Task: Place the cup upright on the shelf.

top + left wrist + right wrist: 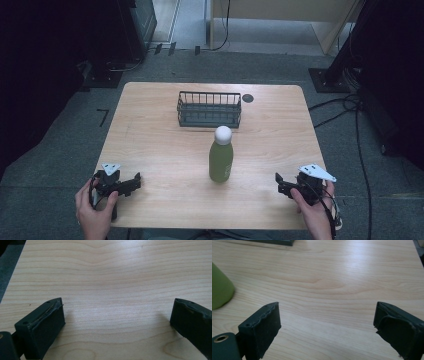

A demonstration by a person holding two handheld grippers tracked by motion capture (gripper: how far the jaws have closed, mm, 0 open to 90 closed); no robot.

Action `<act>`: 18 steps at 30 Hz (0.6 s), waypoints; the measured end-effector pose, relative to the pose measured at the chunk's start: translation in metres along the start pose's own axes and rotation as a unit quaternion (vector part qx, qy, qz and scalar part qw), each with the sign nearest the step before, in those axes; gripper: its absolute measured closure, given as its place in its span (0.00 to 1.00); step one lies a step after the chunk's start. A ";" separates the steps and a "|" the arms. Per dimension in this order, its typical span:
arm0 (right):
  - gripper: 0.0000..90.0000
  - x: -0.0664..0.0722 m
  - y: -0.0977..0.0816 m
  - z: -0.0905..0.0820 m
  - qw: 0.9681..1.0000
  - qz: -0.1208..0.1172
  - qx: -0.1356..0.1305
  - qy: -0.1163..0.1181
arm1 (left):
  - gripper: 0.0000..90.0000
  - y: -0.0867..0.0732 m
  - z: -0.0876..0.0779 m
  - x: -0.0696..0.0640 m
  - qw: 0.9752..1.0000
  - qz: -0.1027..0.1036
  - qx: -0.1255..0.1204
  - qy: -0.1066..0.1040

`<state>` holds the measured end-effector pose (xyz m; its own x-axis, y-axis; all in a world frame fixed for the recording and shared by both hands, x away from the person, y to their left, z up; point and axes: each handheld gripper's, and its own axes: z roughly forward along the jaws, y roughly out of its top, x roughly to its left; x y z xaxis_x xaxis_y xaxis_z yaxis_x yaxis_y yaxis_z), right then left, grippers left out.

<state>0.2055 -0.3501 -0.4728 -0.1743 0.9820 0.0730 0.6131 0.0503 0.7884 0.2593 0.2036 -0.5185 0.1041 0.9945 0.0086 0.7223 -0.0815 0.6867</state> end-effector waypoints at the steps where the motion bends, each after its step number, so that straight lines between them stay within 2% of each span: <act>1: 0.08 0.000 0.000 0.000 1.000 0.000 0.000 0.000 | 0.00 0.000 0.000 0.000 1.000 0.000 0.000 0.000; 4: 0.08 0.011 0.005 0.001 1.000 -0.007 -0.006 0.015 | 0.00 0.000 0.000 0.000 1.000 0.000 0.000 0.000; 13: 0.08 0.031 0.012 0.005 0.999 -0.023 -0.009 0.034 | 0.00 0.000 0.000 0.000 1.000 0.000 0.000 0.000; 18: 0.08 0.046 0.015 0.008 0.998 -0.031 -0.008 0.048 | 0.00 0.000 0.000 0.000 1.000 0.000 0.000 0.000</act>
<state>0.2129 -0.3023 -0.4621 -0.2851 0.9550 0.0813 0.5865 0.1067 0.8029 0.2593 0.2035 -0.5186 0.1036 0.9946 0.0081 0.7221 -0.0808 0.6871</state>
